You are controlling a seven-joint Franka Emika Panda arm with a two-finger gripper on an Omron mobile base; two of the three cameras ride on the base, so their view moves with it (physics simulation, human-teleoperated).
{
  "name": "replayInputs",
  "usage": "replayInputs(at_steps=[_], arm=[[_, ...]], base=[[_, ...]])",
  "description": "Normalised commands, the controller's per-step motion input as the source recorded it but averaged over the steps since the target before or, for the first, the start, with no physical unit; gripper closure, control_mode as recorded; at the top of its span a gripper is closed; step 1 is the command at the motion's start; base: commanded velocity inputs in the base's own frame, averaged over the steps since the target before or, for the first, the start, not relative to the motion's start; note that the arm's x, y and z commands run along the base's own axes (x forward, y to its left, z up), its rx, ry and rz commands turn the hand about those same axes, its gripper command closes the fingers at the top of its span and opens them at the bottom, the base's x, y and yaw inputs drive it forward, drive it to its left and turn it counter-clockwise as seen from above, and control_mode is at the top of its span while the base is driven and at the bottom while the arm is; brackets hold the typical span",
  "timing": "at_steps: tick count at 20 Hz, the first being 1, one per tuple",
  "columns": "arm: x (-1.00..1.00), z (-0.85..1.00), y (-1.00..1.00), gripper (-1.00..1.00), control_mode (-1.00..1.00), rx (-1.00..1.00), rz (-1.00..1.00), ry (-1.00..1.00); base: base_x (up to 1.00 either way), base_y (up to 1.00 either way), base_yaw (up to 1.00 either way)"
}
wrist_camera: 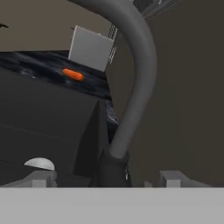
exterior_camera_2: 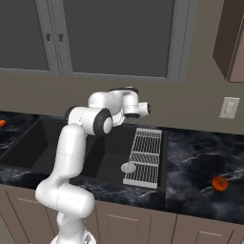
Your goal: Turn on the sink faucet. Then move the tomato from the counter to the sink. Turn off the sink. Move the vegetable from the sink to the pot next to the stove. Finally move the pot to the front right burner.
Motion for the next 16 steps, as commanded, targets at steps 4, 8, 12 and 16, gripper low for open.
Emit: replayInputs(at_steps=[4, 8, 12, 16], arm=[[0.36, -0.31, 0.02, -1.00, -1.00, 0.00, 0.03, 0.00], [0.20, -0.38, 0.27, -1.00, -1.00, 0.00, 0.02, 0.00], [0.19, -0.31, 0.43, -1.00, -1.00, 0.00, 0.01, 0.00], [0.16, -0.30, 0.49, -1.00, -1.00, 0.00, 0.01, 0.00]], base=[[0.00, 0.00, 0.00], [0.00, 0.00, 0.00], [0.00, 0.00, 0.00], [0.00, 0.00, 0.00]])
